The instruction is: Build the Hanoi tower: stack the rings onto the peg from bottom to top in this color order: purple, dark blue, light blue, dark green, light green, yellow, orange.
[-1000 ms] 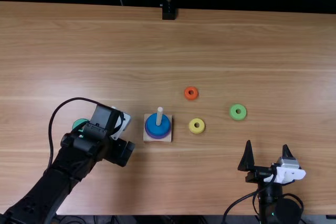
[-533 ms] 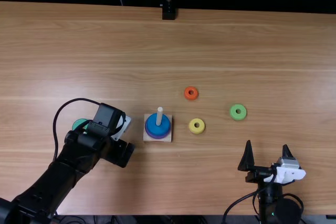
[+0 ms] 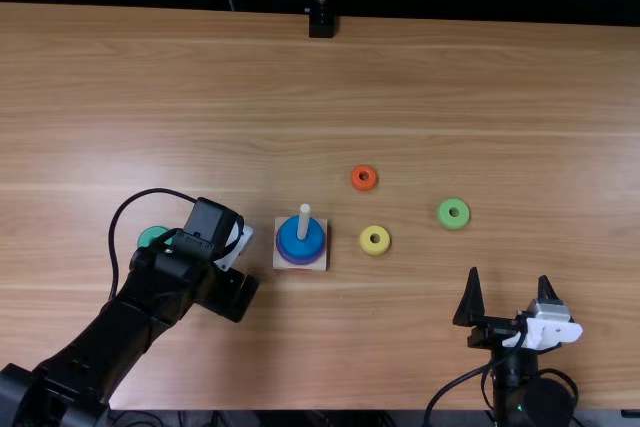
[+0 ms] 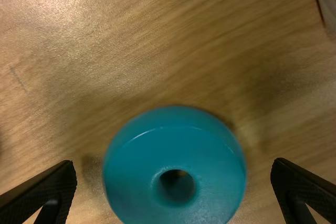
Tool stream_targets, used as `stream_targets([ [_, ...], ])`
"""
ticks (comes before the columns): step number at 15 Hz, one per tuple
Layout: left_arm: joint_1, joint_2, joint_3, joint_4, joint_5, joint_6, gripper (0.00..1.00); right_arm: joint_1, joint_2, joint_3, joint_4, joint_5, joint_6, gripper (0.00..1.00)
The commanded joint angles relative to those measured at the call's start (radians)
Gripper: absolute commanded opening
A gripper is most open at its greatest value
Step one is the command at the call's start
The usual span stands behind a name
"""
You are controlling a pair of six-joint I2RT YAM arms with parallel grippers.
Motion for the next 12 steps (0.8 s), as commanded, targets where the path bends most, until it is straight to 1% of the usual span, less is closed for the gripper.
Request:
stream_targets([
  [1, -0.007, 0.012, 0.023, -0.002, 0.003, 0.004, 1.0, -0.009, -0.012, -0.005, 0.003, -0.001, 0.001, 1.0],
  [3, -0.01, 0.012, 0.023, 0.0, 0.003, 0.004, 1.0, -0.009, -0.012, -0.005, 0.003, -0.001, 0.001, 1.0],
  [4, -0.012, 0.012, 0.02, -0.002, 0.003, 0.012, 1.0, -0.009, -0.012, -0.005, 0.003, -0.001, 0.001, 1.0],
  [5, -0.012, 0.012, 0.017, -0.002, 0.001, 0.014, 0.8, -0.009, -0.012, -0.005, 0.003, -0.001, 0.001, 1.0],
  [6, -0.012, 0.012, 0.015, 0.0, 0.001, 0.014, 0.54, -0.009, -0.012, -0.005, 0.003, -0.001, 0.001, 1.0],
  [7, -0.015, 0.011, 0.015, 0.0, 0.0, 0.014, 0.37, -0.009, -0.012, -0.004, 0.003, -0.001, 0.001, 1.0],
  [9, -0.026, 0.011, 0.015, -0.002, -0.002, 0.015, 0.24, -0.009, -0.012, -0.005, 0.003, -0.001, 0.001, 1.0],
  [11, -0.026, 0.011, 0.017, 0.002, -0.002, 0.015, 0.0, -0.009, -0.012, -0.004, 0.003, -0.001, 0.001, 1.0],
  [12, -0.027, 0.011, 0.021, 0.0, -0.002, 0.017, 0.0, -0.009, -0.012, -0.005, 0.003, -0.001, 0.001, 1.0],
])
